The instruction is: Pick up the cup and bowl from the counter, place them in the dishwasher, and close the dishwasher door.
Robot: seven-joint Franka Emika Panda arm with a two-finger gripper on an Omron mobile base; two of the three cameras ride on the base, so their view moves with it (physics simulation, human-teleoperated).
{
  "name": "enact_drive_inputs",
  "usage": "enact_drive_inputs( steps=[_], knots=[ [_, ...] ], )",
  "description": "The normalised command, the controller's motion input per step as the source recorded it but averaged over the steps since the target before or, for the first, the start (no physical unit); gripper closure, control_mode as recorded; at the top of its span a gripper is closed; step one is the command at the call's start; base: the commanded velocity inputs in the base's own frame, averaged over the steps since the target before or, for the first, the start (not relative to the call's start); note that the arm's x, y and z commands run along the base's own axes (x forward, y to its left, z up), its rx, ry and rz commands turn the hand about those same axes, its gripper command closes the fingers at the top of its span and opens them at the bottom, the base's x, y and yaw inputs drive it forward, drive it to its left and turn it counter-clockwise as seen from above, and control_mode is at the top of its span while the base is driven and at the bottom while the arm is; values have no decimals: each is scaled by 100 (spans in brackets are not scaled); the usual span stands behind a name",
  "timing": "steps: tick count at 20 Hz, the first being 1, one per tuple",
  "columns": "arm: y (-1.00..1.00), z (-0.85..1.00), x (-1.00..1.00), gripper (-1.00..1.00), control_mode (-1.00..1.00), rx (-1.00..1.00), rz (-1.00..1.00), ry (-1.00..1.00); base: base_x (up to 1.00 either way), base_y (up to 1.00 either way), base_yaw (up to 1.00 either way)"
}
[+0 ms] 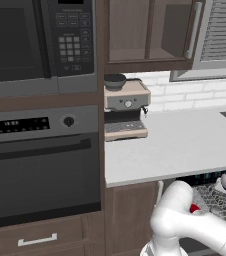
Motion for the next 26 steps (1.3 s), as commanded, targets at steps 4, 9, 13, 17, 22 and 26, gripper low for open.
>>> enact_drive_inputs(
  steps=[4,9,13,17,22,26],
  knots=[
    [2,35,-26,-100,-100,-1,0,-2,0,0,0],
    [7,9,-59,-100,-100,0,3,-3,0,0,0],
    [0,25,-17,-100,-100,2,0,-8,0,0,0],
    [0,22,-2,-100,-100,1,0,-6,0,0,0],
    [0,21,0,-100,-100,3,0,-5,0,0,0],
    [0,29,-7,-100,-100,4,0,-8,0,0,0]
  ],
)
